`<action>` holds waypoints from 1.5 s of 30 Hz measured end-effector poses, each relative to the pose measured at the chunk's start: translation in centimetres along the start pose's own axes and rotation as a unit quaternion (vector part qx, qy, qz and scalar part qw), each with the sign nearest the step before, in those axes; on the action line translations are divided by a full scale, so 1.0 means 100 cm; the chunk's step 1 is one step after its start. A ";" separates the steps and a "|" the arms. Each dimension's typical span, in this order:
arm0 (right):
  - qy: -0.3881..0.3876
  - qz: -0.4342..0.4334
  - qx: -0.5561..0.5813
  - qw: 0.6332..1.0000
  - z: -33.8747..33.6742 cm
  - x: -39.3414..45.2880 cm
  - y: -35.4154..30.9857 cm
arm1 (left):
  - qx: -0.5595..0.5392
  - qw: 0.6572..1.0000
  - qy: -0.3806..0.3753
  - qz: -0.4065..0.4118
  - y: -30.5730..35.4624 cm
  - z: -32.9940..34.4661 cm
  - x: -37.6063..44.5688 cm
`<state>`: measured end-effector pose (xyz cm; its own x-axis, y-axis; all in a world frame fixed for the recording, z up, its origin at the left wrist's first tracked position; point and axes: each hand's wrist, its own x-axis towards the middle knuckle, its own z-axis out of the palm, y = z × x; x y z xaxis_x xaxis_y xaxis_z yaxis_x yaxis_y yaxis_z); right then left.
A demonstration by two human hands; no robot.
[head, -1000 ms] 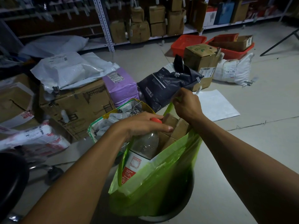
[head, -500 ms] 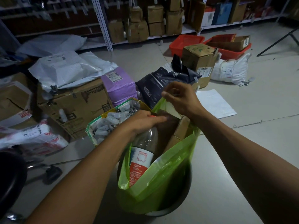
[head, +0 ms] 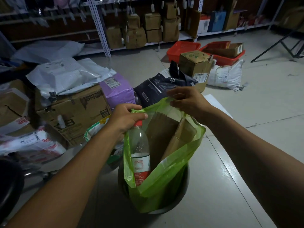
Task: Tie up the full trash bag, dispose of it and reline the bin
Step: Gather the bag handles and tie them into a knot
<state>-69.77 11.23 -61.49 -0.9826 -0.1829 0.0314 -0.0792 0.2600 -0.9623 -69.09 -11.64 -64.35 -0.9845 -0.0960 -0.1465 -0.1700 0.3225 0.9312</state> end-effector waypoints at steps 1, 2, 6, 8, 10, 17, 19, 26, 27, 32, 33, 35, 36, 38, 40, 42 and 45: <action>0.001 0.010 -0.007 1.000 -0.003 -0.002 0.000 | 0.010 1.000 0.010 0.009 -0.001 0.000 0.000; -0.001 0.021 -0.012 1.000 -0.007 -0.005 -0.001 | 0.019 0.999 0.021 0.017 -0.002 -0.001 0.000; 0.000 0.049 -0.023 0.999 -0.020 -0.014 -0.002 | 0.061 0.995 0.067 0.044 -0.003 0.000 -0.001; 0.017 0.053 -0.049 0.997 -0.025 -0.017 -0.002 | 0.103 0.990 0.067 0.069 -0.001 -0.002 -0.003; 0.026 0.071 -0.074 0.994 -0.029 -0.020 -0.001 | 0.135 0.984 0.072 0.093 0.003 -0.007 -0.003; 0.022 0.222 -0.199 0.954 -0.032 -0.033 0.011 | 0.217 0.966 0.091 0.111 0.002 -0.028 0.000; 0.013 0.243 -0.224 0.944 -0.034 -0.037 0.014 | 0.195 0.974 0.076 0.086 0.004 -0.033 0.000; 0.053 0.211 -0.201 0.955 -0.042 -0.044 0.012 | 0.189 0.980 -0.062 -0.011 0.010 -0.055 -0.011; 0.068 0.190 -0.192 0.961 -0.043 -0.044 0.012 | 0.167 0.984 -0.062 -0.001 0.010 -0.054 -0.013; 0.160 0.078 -0.069 0.982 -0.040 -0.040 0.014 | 0.069 0.997 0.000 0.021 0.019 -0.037 -0.015; 0.170 0.076 -0.049 0.981 -0.038 -0.039 0.014 | 0.045 0.999 -0.010 0.004 0.020 -0.035 -0.015; 0.187 0.070 -0.012 0.980 -0.032 -0.034 0.013 | -0.008 0.999 -0.025 -0.029 0.022 -0.033 -0.018; 0.195 0.063 0.000 0.979 -0.029 -0.031 0.013 | -0.024 0.999 -0.029 -0.037 0.023 -0.032 -0.020; 0.195 0.052 0.014 0.979 -0.021 -0.021 0.010 | -0.049 0.998 -0.027 -0.038 0.024 -0.030 -0.022; 0.177 0.048 0.028 0.983 -0.013 -0.009 0.008 | -0.078 0.996 -0.010 -0.038 0.023 -0.029 -0.023; 0.155 0.047 0.022 0.987 -0.007 0.000 0.007 | -0.090 0.995 0.010 -0.037 0.021 -0.031 -0.023; 0.135 0.051 0.015 0.989 -0.003 0.001 0.009 | -0.093 0.995 0.028 -0.036 0.016 -0.036 -0.020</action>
<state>-69.97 11.76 -62.28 -0.9947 0.1032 0.0014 0.0229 0.2344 -0.9719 -67.22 -14.36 -61.36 -0.9652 -0.1670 -0.2011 -0.2242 0.1331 0.9654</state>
